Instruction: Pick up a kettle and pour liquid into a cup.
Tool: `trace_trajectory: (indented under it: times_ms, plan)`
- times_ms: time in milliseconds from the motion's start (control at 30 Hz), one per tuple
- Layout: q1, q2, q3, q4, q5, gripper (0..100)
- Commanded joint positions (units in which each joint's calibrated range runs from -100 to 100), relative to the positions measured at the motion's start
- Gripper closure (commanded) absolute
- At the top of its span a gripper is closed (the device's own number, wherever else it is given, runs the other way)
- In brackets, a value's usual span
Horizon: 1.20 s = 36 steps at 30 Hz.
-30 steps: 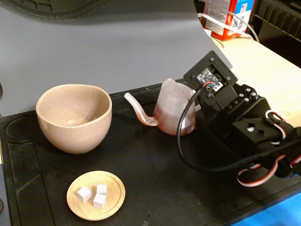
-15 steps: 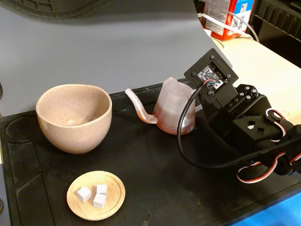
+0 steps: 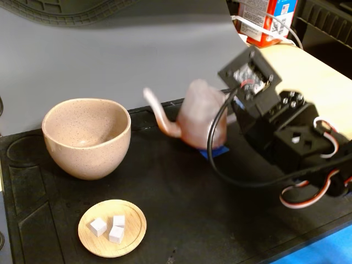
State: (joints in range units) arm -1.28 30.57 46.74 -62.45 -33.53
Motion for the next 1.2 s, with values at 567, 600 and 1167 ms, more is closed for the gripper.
trace_trajectory:
  times_ms: [567, 600, 1167]
  plan:
    - [-5.8, -33.3, 9.9, 14.9, 1.3, 99]
    - [-5.8, -33.2, 10.0, 14.9, 2.0, 99]
    - [-6.5, -33.7, 6.1, 14.9, 12.1, 99]
